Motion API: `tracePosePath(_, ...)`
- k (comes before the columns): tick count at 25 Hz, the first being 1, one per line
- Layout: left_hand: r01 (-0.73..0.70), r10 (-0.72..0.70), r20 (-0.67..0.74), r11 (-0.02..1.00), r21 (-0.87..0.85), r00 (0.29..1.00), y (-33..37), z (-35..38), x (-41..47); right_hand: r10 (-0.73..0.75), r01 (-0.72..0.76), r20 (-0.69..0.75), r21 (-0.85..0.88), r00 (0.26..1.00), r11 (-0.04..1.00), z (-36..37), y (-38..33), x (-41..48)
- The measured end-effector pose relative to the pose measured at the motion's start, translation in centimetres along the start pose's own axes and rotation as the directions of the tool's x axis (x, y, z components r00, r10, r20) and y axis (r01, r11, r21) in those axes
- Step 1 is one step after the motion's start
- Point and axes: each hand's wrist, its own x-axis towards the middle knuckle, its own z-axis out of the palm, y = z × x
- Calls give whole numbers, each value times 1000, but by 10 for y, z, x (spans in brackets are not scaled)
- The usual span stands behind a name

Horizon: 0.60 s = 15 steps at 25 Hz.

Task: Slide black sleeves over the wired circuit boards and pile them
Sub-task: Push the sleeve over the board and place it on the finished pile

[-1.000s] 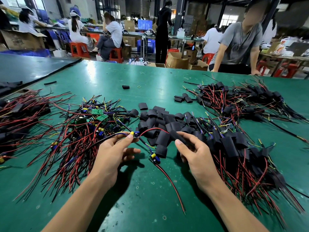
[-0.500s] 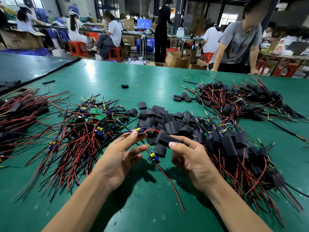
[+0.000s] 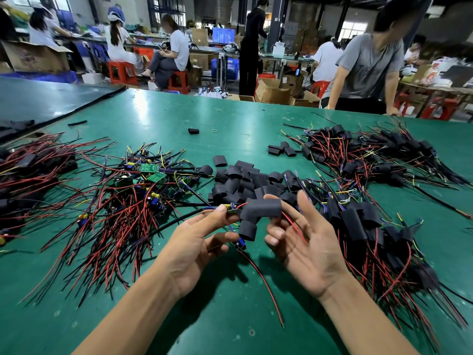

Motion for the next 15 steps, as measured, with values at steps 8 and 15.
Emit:
tracePosePath(8, 75, -76, 44, 997, 30, 996, -7, 4, -1, 20, -16, 76, -45, 997, 999, -2, 6, -4)
tracePosePath(15, 48, -52, 59, 996, 71, 997, -7, 1, -2, -66, 69, 18, -212, 998, 975, 2, 15, -3)
